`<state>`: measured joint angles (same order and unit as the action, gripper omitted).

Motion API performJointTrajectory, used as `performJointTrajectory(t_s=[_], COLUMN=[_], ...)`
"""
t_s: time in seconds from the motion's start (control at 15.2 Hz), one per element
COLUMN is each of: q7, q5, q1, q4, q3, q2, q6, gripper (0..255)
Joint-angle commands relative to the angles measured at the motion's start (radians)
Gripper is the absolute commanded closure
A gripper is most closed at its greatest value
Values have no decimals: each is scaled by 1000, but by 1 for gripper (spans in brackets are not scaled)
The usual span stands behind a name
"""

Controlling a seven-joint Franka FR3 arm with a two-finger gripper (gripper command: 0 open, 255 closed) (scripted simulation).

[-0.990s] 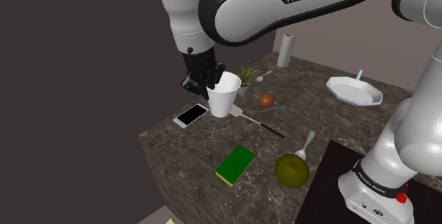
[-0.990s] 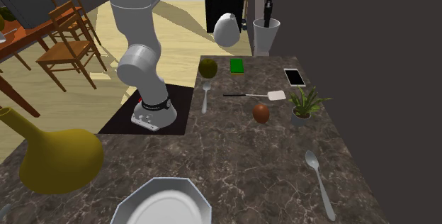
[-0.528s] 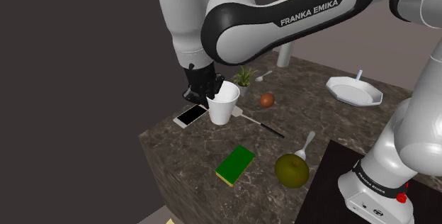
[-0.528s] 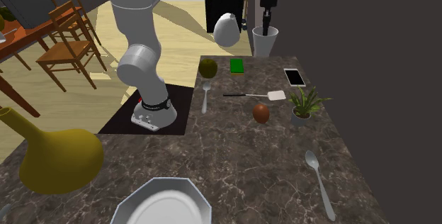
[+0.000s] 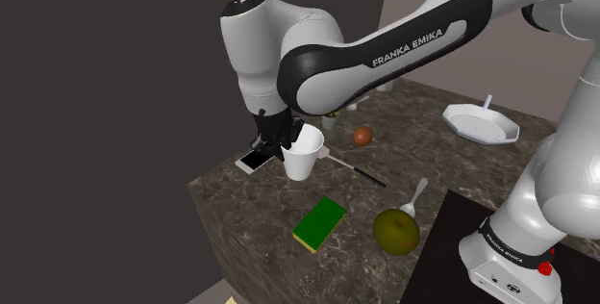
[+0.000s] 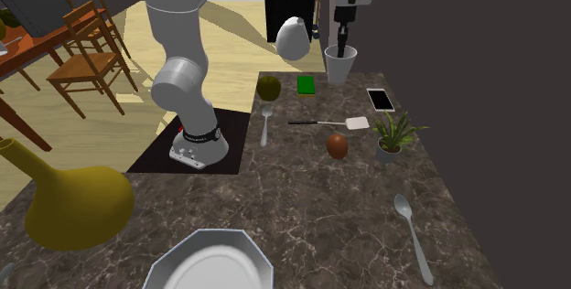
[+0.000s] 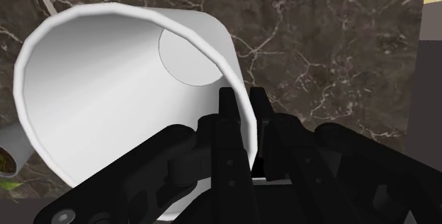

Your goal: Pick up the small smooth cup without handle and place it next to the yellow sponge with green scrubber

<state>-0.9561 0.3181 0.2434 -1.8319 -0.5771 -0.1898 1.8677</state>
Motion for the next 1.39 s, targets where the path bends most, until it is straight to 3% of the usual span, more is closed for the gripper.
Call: performJointTrajectory(t_s=[0.0, 0.66, 1.19, 1.25, 1.32], q7=[-10, -57, -56, -56, -56], q5=[6, 52, 52, 52, 52], q1=[1, 8, 8, 8, 8], q4=[-20, -89, -89, -89, -89], q3=[1, 13, 13, 13, 13], q2=[-7, -62, -62, -62, -62], q6=[25, 133, 133, 133, 133], gripper=[255, 255, 255, 0, 0])
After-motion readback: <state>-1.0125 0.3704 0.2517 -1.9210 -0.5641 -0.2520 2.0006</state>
